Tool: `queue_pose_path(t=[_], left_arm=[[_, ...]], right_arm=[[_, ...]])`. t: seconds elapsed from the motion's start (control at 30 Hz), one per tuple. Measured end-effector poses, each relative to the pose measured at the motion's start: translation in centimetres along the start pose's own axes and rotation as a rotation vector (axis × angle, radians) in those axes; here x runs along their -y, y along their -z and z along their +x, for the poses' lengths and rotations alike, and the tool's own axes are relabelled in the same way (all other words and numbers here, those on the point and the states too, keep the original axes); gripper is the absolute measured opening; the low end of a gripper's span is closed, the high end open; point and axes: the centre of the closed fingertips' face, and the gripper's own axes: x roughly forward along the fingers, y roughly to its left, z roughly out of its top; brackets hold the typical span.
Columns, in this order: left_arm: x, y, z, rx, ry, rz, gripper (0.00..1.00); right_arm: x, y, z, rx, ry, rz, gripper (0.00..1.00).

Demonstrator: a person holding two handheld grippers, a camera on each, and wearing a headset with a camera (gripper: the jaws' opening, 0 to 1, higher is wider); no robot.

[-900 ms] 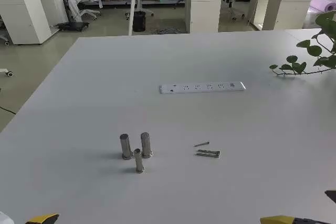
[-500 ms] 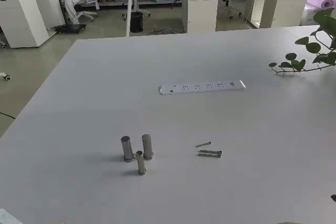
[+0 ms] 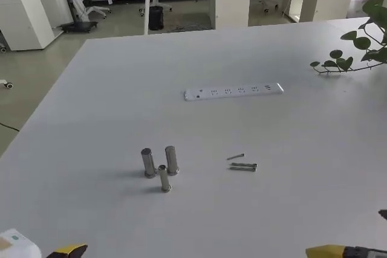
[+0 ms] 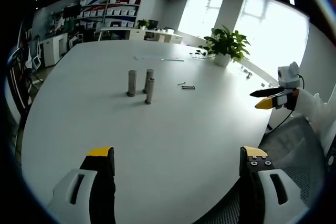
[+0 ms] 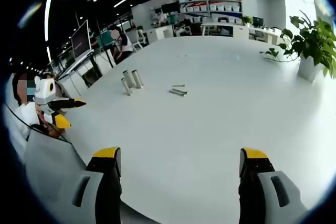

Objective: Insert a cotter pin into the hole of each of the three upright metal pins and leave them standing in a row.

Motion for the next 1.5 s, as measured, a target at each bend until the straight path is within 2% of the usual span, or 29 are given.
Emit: queue_pose_path(t=[0.23, 0.4, 0.53, 0.77, 0.83, 0.9, 1.03, 1.13, 1.2, 1.27, 1.33, 1.5], left_arm=[[0.6, 0.3, 0.2, -0.007, 0.027, -0.027, 0.99], [0.7, 0.6, 0.3, -0.024, 0.025, -0.006, 0.99], [0.9, 0.5, 0.4, -0.03, 0.039, -0.015, 0.99], [1.1, -0.2, 0.7, -0.031, 0.042, 0.03, 0.97], [1.1, -0.4, 0.8, -0.031, 0.047, 0.01, 0.96], [1.0, -0.9, 1.1, -0.007, 0.051, -0.002, 0.94], [0.6, -2.1, 1.4, 0.01, 0.045, 0.021, 0.95], [0.2, -3.2, 1.6, 0.039, 0.04, 0.037, 0.93], [0.0, -3.5, 1.8, 0.04, 0.036, 0.036, 0.92], [-0.8, -3.9, 2.2, 0.049, 0.003, 0.055, 0.88], [-1.3, -4.2, 2.5, 0.05, -0.009, 0.057, 0.84], [-2.1, -5.1, 3.3, 0.065, -0.016, 0.075, 0.85]], right_arm=[[0.1, 0.0, 0.0, -0.005, -0.003, 0.006, 0.92], [0.1, 0.1, 0.0, -0.008, -0.005, 0.008, 0.92], [0.1, 0.0, 0.0, -0.008, -0.007, 0.011, 0.92], [0.1, -0.1, -0.1, 0.001, -0.009, 0.018, 0.92], [0.1, -0.2, -0.1, 0.004, -0.008, 0.018, 0.92], [0.2, -0.2, -0.1, 0.006, -0.009, 0.018, 0.92], [0.3, -0.5, -0.1, 0.01, -0.008, 0.014, 0.92], [0.5, -0.6, -0.2, 0.01, -0.004, 0.008, 0.92], [0.7, -0.8, -0.3, 0.013, 0.001, 0.008, 0.92], [0.9, -1.0, -0.4, 0.015, 0.006, 0.009, 0.92], [1.0, -1.1, -0.4, 0.016, 0.01, 0.009, 0.92], [1.2, -1.2, -0.4, 0.017, 0.017, 0.011, 0.91]])
